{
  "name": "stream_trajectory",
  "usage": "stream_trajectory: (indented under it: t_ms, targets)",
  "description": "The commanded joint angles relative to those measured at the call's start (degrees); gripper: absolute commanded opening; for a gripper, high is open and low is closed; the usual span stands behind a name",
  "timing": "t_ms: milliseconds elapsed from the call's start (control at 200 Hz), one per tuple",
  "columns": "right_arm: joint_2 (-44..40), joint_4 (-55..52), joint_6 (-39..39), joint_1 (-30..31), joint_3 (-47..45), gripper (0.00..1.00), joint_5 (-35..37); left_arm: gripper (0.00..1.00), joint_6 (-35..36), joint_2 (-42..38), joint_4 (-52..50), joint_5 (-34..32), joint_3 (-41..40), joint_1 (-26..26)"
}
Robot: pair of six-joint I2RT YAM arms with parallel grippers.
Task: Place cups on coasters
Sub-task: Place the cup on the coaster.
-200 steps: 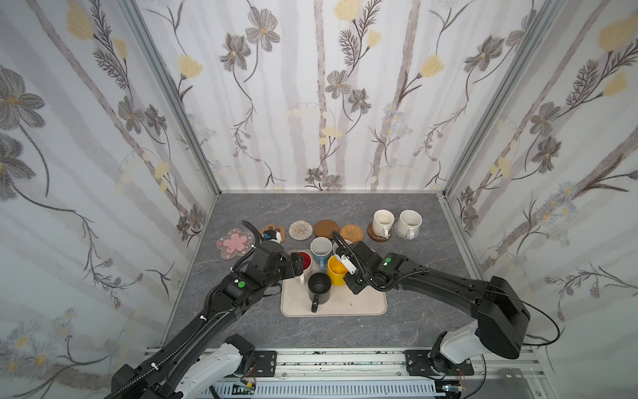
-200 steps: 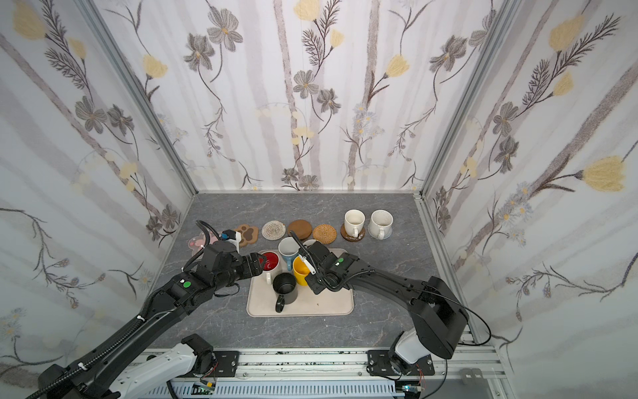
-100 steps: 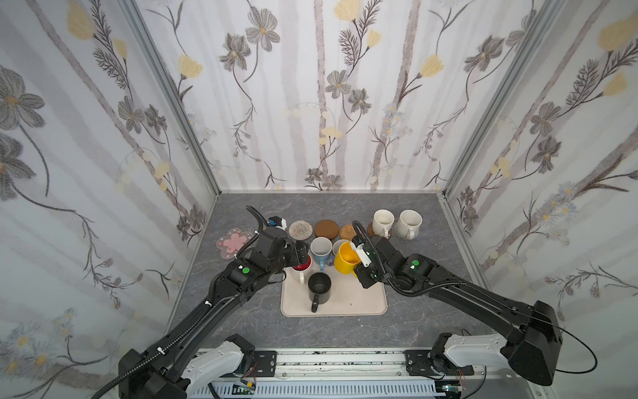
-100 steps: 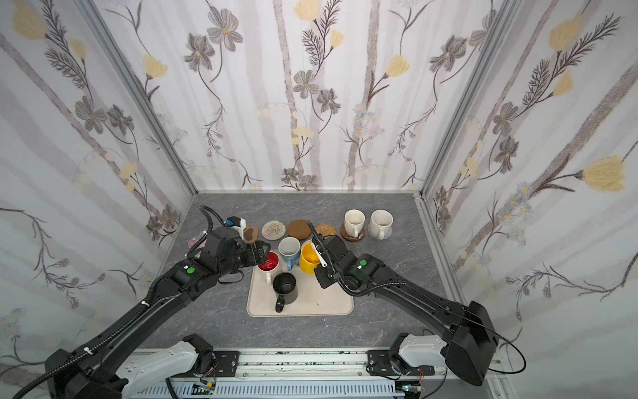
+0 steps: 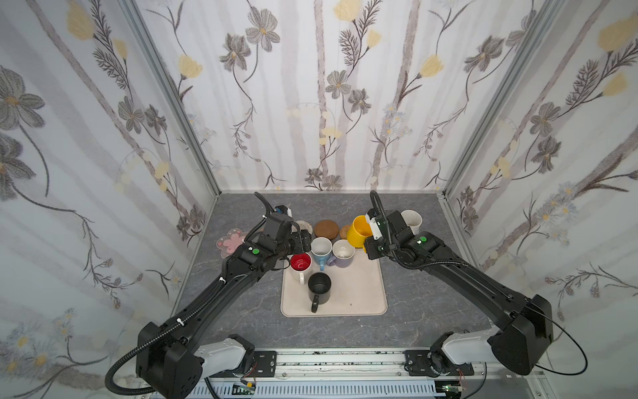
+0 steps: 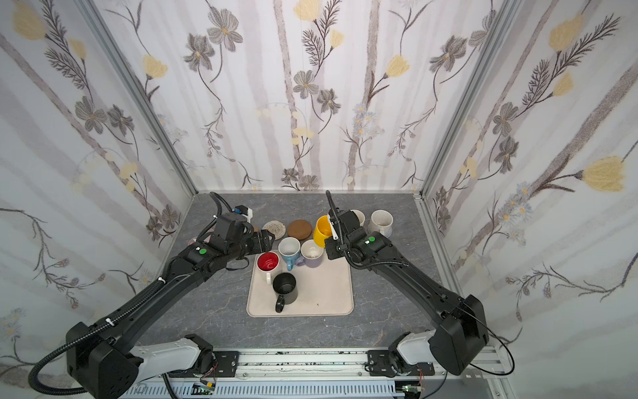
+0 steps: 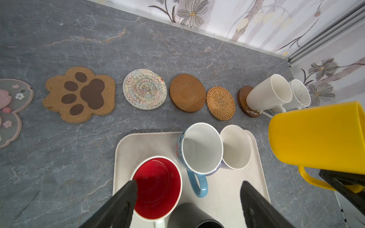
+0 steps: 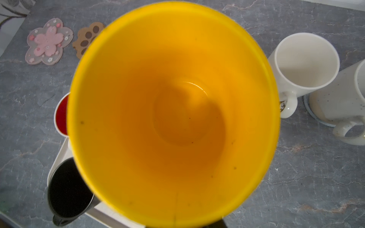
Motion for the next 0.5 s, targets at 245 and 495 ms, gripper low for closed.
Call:
stream_trajectory:
  t_ms: [245, 495]
  targets:
    - [14.5, 0.9, -3.4, -4.0, 13.8, 0.00, -1.5, 0.85, 3.3, 7.3, 0.5, 4.3, 5.1, 3.1]
    - [24.9, -1.6, -4.8, -5.8, 23.0, 0.00, -1.5, 0.85, 5.5, 11.4, 0.5, 5.0, 7.5, 4.2]
